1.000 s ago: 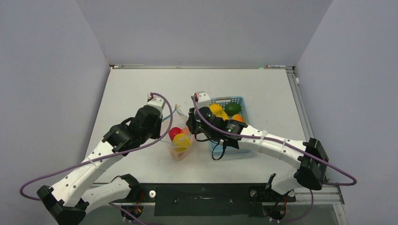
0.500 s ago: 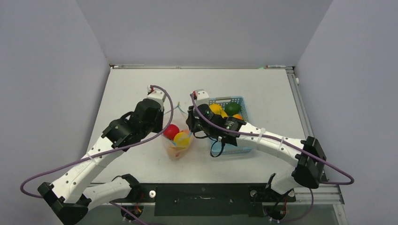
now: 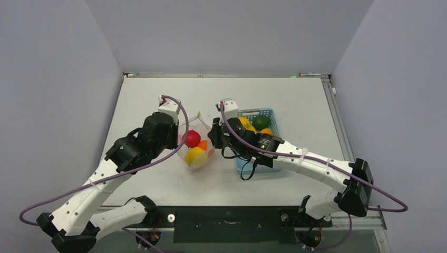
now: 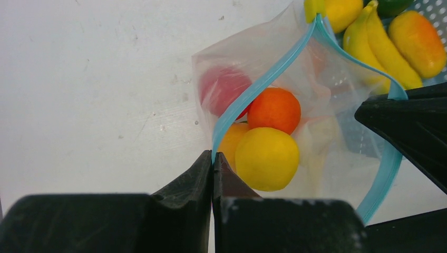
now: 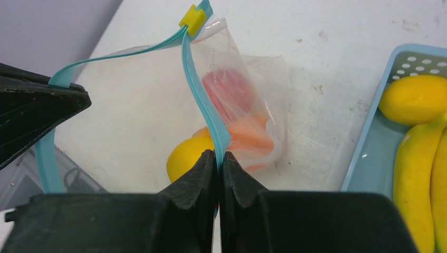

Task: Place the food in the zip-top bag and seal the zipper
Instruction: Adjust the zipper food storage bag at the center of the board.

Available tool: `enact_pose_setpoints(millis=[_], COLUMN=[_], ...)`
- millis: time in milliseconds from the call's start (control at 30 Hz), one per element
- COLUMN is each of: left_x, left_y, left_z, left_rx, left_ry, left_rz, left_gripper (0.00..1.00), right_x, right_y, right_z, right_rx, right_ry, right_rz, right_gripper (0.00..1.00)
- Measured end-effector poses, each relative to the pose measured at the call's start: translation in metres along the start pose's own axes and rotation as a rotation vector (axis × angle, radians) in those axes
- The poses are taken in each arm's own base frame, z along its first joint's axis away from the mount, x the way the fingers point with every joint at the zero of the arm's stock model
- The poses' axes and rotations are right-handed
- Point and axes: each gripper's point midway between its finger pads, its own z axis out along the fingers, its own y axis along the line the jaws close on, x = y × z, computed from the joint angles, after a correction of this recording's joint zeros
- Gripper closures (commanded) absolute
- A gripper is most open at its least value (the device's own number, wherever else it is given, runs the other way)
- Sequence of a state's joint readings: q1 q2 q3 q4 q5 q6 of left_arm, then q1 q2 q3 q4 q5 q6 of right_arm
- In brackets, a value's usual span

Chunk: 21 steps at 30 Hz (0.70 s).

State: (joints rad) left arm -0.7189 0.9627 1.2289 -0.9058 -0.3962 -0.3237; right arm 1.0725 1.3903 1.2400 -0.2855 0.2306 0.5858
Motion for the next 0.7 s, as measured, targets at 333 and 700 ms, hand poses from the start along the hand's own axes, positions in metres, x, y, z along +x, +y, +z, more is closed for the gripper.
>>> enact_pose_setpoints(millis=[333,700], left_x=[0.065,0.003], left_y=[0.004,-0.004], left_z=[0.040,0.010], left_rx=[-0.061,0.001], left_ry=[0.183,0.017], left_rz=[0.075,0.019], left_gripper=[1.00,1.00], right_x=[0.063,0.042], right_y=[-0.026,-0.017], right_z=[0.027,0.019], right_rx=[0.084,0.056], right_ry=[0.141,0.096], right_rz=[-0.046,-0.037], right_gripper=[0.95,0.95])
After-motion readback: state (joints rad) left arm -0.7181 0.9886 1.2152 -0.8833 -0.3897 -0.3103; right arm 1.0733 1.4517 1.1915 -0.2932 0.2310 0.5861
